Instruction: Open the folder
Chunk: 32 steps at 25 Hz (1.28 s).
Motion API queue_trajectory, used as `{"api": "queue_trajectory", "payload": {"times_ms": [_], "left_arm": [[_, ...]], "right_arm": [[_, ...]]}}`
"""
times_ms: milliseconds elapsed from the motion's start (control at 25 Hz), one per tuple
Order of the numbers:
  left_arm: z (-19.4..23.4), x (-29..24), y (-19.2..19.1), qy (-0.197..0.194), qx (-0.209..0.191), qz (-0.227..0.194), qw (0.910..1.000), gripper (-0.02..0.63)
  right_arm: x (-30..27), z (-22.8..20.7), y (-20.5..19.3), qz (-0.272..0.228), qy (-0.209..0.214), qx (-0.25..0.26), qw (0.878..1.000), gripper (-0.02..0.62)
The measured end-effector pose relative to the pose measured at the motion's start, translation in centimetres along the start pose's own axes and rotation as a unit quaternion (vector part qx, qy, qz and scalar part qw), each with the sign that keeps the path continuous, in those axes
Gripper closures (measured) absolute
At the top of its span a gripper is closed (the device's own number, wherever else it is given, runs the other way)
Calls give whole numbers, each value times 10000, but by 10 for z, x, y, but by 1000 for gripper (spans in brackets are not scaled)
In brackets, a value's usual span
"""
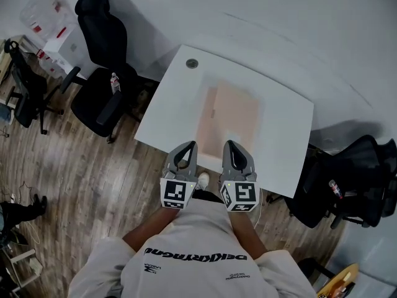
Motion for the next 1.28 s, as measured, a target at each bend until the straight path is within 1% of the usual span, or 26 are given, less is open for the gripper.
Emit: {"api": "queue_trajectory", "payload": {"times_ms": [200, 400, 600, 720, 880, 1120, 1280], "left_arm": [[-1, -18, 2, 59, -97, 78, 9999, 615], [11, -31, -1, -6, -90, 172, 9998, 615], [25, -42, -3, -299, -99, 271, 9991, 614], [33, -47, -6, -490, -113, 340, 9982, 615], [44, -57, -8, -653, -68, 362, 9972, 614], [55, -71, -15, -821, -13, 422, 9957, 614], [59, -79, -20, -886, 77, 470, 9949, 614]], "right_arm": [[-18, -8, -5, 143, 128, -12, 9998, 595], [-37, -6, -10, 329, 145, -7, 9994, 595], [-59, -2, -18, 567, -77, -85, 9983, 595], [-72, 2, -23, 717, -201, -38, 9972, 595], [-89, 2, -32, 968, -345, 22, 9947, 594], [-111, 9, -44, 1290, -367, 172, 9908, 589], [-124, 14, -50, 1464, -396, 268, 9881, 550]]}}
Point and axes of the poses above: the fingertips, and each gripper's own axes: x backward along the fingers, z to its left, y out of its top, the point moved 1 cm from there along x, backward along the fingers, and after that the axes turned 11 degrees about -y, right-handed, at the moved point
